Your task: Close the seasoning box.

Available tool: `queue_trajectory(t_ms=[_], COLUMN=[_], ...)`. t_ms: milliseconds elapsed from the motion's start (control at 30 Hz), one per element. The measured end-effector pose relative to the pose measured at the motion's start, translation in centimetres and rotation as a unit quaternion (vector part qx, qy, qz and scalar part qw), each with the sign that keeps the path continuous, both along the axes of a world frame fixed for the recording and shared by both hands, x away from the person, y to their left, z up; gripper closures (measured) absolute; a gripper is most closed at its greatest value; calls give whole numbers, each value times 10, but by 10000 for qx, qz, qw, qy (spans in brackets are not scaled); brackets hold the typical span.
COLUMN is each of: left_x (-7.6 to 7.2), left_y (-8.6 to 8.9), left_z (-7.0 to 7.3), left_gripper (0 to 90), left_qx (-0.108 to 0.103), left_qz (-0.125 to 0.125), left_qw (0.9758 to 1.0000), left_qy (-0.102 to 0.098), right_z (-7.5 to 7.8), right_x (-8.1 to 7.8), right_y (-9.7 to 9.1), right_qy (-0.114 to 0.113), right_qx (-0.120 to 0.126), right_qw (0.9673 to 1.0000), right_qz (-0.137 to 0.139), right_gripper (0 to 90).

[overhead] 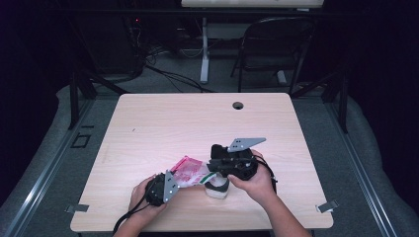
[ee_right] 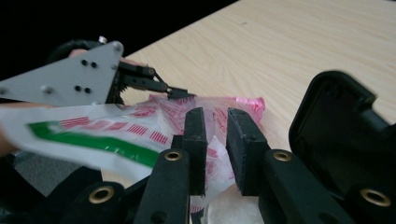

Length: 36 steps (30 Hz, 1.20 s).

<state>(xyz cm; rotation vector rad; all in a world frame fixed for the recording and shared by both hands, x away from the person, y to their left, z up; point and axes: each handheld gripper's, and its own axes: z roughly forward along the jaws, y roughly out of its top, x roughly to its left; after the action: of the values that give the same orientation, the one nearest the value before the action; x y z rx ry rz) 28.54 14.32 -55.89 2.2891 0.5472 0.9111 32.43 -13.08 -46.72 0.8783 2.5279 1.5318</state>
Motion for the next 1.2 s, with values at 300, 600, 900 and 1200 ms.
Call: queue_trajectory(t_ms=[300,600,900,1200], left_x=[12,22,27,31], left_y=[16,44,68,92], left_z=[-1,6,12,14], left_gripper=[761,763,758,756], left_qx=[-899,-1691,-2017,-2136], left_qz=[206,736,1418,2114], left_qw=[9939,9799,9672,9525], left_qy=[605,764,618,488], right_z=[8,11,16,18], right_x=[1,2,3,7], right_y=[-11,-22,-35,-52], right_qy=[-114,-184,-273,-459], right_qx=[175,259,364,351], right_qw=[9997,9988,9969,9917], right_qz=[-157,-386,-639,-1147], right_gripper=[706,678,627,519])
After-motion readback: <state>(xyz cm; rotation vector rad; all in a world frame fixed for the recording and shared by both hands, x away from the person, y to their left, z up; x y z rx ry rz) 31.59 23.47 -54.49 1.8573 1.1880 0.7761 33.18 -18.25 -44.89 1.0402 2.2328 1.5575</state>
